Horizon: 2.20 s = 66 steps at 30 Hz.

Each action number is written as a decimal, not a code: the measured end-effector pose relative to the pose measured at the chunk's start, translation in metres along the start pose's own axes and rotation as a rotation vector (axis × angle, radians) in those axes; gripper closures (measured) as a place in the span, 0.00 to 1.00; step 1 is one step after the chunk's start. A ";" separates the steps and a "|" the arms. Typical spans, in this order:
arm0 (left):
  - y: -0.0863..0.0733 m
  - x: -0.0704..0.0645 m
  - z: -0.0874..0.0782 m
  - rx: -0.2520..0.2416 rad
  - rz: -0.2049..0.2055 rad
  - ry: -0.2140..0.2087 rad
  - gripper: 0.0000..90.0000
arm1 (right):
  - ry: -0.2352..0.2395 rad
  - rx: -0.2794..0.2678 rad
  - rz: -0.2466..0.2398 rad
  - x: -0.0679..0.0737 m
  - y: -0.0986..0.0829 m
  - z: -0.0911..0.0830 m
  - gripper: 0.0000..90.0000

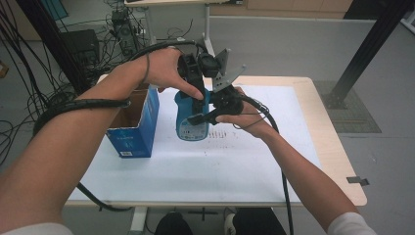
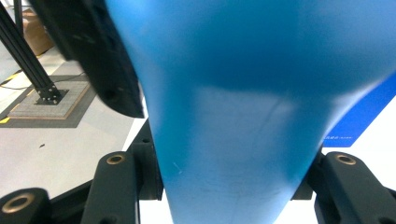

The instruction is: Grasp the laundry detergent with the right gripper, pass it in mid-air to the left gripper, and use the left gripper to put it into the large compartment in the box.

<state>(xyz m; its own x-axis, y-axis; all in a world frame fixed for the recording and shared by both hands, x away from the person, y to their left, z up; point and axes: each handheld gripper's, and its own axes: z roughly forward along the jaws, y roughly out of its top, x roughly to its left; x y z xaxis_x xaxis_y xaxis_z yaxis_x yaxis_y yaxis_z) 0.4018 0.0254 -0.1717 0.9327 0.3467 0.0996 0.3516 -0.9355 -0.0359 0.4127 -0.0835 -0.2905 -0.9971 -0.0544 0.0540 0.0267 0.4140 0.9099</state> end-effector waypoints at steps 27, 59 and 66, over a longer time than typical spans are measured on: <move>-0.001 -0.003 0.003 0.009 0.018 -0.032 0.38 | -0.012 0.006 -0.046 0.001 0.000 0.002 0.49; 0.002 -0.004 0.007 -0.001 0.012 -0.005 0.38 | -0.036 -0.002 -0.076 -0.002 -0.005 0.001 0.48; 0.002 -0.004 0.007 0.004 0.013 -0.010 0.39 | -0.024 -0.007 -0.073 -0.001 -0.005 0.002 0.47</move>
<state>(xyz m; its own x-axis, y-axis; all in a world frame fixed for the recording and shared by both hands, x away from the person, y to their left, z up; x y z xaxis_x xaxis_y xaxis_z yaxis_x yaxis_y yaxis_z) 0.3988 0.0228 -0.1787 0.9378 0.3353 0.0896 0.3399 -0.9396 -0.0407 0.4133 -0.0836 -0.2962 -0.9978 -0.0623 -0.0219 -0.0452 0.4032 0.9140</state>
